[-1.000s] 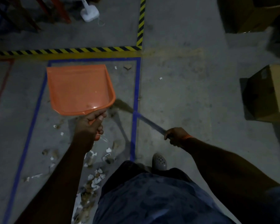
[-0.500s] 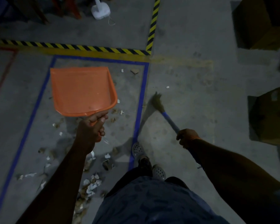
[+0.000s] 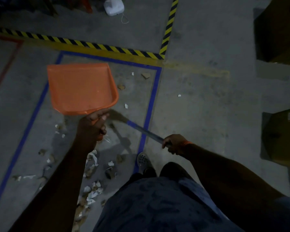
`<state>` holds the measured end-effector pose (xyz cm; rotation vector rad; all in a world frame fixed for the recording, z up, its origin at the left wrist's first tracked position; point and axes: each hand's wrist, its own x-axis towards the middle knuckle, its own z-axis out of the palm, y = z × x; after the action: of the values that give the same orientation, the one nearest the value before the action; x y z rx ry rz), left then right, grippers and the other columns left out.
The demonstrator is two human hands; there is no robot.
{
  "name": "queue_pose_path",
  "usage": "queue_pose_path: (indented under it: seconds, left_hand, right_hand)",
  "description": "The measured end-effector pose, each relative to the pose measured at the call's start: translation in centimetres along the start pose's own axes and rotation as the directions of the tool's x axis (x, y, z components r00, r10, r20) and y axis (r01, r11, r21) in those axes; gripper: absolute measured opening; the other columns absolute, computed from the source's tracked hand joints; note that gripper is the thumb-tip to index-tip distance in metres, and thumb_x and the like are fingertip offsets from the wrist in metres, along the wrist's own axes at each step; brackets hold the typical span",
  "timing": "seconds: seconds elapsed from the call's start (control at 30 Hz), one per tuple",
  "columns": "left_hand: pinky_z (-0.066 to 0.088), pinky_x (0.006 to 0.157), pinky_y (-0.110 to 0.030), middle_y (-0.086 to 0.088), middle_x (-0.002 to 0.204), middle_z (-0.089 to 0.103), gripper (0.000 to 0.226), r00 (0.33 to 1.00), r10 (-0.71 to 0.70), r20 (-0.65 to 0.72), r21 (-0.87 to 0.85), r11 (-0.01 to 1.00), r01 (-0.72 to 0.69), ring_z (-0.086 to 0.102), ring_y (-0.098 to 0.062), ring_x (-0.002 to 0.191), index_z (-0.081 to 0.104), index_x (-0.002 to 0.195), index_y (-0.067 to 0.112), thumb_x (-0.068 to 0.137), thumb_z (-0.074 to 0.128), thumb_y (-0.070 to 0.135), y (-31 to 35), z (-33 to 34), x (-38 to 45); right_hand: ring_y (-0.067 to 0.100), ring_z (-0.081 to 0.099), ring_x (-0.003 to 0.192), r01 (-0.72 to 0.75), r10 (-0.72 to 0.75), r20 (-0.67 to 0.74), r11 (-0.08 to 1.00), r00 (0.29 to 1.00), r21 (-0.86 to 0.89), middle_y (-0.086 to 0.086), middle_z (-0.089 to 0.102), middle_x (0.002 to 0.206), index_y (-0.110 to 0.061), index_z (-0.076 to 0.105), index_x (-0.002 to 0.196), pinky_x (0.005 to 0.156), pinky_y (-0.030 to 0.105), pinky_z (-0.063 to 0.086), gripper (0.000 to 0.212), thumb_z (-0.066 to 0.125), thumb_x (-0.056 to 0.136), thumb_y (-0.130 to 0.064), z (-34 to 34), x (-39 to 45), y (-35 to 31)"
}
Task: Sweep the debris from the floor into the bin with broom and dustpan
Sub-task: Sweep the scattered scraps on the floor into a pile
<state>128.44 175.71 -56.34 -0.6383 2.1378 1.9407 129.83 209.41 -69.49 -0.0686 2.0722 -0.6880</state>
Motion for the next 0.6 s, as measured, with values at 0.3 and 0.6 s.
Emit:
queue_pose_path:
  seconds: [0.3,0.6]
  left_hand:
    - [0.026,0.041,-0.017,0.008,0.09,0.071,0.025,0.999,-0.039,-0.004,-0.028,0.999,0.039,0.049,-0.006,0.049,0.07,0.118,0.022,0.102,0.054,0.011,1.8,3.9,2.5]
    - [0.028,0.04,-0.016,0.008,0.086,0.072,0.023,0.991,-0.056,-0.117,-0.065,0.997,0.049,0.045,-0.005,0.046,0.072,0.109,0.024,0.1,0.057,0.009,5.9,9.7,5.4]
  right_hand:
    - [0.023,0.066,0.059,-0.269,0.397,-0.343,0.892,0.851,0.363,0.01,0.068,0.079,-0.017,0.071,0.086,0.053,0.026,0.055,0.022,0.07,0.077,0.003,-8.3,-1.4,8.0]
    - [0.026,0.07,0.07,-0.386,0.471,-0.196,0.852,0.86,0.355,0.012,0.072,0.088,-0.009,0.075,0.087,0.055,0.027,0.058,0.012,0.072,0.078,-0.001,-13.2,1.6,11.4]
